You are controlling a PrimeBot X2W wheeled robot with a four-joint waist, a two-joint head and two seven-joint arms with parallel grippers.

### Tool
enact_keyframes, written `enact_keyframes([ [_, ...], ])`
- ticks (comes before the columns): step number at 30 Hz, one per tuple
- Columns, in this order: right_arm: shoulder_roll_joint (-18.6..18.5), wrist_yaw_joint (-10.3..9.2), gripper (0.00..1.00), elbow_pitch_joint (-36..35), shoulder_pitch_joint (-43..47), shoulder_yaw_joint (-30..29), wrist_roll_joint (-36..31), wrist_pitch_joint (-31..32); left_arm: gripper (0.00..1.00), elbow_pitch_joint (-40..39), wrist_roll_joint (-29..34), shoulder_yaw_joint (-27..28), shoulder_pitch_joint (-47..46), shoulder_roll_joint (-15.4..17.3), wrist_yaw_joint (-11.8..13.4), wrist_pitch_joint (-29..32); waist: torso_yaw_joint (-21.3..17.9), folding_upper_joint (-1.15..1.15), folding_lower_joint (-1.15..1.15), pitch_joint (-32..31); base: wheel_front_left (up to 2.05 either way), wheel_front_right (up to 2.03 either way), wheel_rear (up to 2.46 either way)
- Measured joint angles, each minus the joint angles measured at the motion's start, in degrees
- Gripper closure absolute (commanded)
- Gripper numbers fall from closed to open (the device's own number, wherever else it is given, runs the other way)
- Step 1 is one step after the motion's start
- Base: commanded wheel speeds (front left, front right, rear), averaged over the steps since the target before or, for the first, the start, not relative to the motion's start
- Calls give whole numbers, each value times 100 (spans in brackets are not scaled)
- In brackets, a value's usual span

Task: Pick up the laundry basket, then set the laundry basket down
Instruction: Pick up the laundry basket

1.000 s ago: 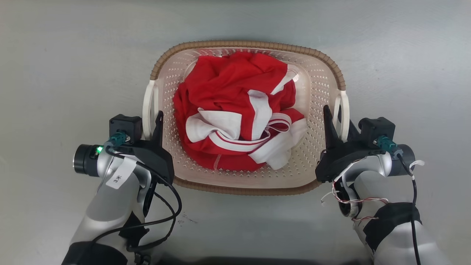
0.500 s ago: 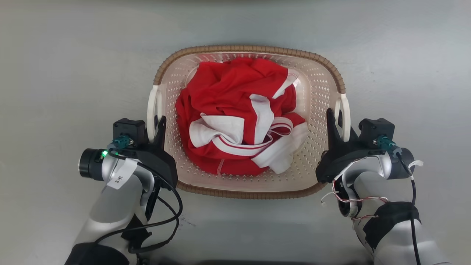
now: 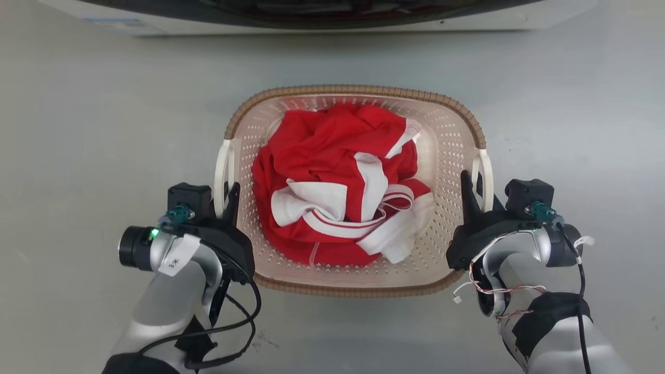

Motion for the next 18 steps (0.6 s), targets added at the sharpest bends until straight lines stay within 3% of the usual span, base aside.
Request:
enact_keyframes([
  [18,40,7,100,424,482,604,722,1,100,399,-298,-343,545,-25,-9,79,11,0,-1,-1366,0,0,0],
])
